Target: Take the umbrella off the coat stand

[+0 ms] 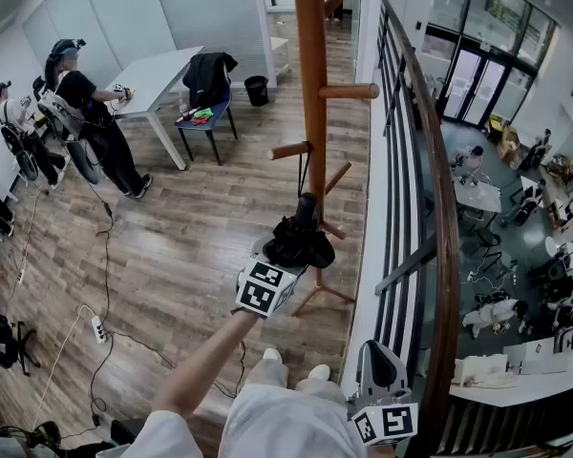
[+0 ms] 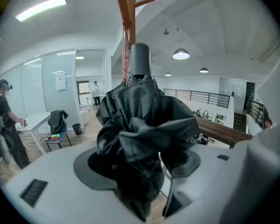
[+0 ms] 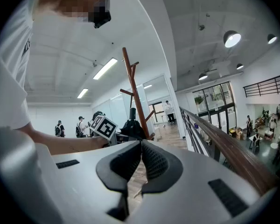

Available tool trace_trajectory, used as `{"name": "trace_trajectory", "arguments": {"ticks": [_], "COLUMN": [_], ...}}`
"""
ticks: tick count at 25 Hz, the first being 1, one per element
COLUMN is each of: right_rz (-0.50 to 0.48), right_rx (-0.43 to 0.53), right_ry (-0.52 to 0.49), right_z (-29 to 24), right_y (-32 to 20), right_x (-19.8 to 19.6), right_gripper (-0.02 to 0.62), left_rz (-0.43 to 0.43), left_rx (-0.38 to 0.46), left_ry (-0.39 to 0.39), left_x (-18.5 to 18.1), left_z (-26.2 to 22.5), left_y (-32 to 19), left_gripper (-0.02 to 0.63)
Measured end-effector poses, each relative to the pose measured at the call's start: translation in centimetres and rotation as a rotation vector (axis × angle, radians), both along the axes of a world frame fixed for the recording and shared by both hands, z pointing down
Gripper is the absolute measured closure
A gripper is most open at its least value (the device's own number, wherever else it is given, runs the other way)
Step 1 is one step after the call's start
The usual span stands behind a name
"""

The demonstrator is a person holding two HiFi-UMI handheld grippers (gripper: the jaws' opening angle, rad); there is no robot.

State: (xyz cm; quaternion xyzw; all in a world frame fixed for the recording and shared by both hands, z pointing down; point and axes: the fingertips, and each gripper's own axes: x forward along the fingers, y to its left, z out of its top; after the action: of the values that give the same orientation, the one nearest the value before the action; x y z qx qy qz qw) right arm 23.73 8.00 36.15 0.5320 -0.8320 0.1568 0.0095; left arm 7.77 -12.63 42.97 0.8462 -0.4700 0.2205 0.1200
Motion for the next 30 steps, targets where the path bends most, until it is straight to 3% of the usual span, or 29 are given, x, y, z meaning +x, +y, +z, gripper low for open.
{"name": "trace_trajectory", "arguments": {"ticks": [6,14,15,18,19,24,30], "right_rz": [0.006,0.029,0.035,0.053,0.058,0.118,0.198], "right_rx": [0.015,0.033,0.030,0.012,0.013,0.004,-0.012], "right_ry": [0.003,0.014,0.017,0.025,0.027,0.001,0.022], "right_z": [0.4,0.1,0.2,0.5,0.7,2.2,2.4], "right_y": [-0.1,3.2,3.8,6.0,6.9,10.4,13.4], "right_x": [-2.3,-9.1,-10.0,-12.7,-13.6,-16.4,-18.8], "right_gripper": [0.560,0.560,0.560,0.560,0.560,0.560,0.558], "left_rz": [-0.009,0.143,0.149,0.132,0.130,0.153,0.185], "left_rx": [0.085,0.089,0.092,0.078,0.065,-0.004,-0.018], "left_ry": [0.116,0.153,0.153,0.176,0.186,0.269,0.301], "left_x": [-0.9,-3.8,-4.5,-7.1,-7.9,-11.3,-15.0], "left_z": [-2.6,-4.9,-5.2,-5.1,-4.6,-2.7,-2.8], "left_y": [2.1,15.1,17.0,22.3,23.8,29.0,32.6], "left_gripper": [0.290,0.291,0.306,0.526,0.564,0.586,0.586]}}
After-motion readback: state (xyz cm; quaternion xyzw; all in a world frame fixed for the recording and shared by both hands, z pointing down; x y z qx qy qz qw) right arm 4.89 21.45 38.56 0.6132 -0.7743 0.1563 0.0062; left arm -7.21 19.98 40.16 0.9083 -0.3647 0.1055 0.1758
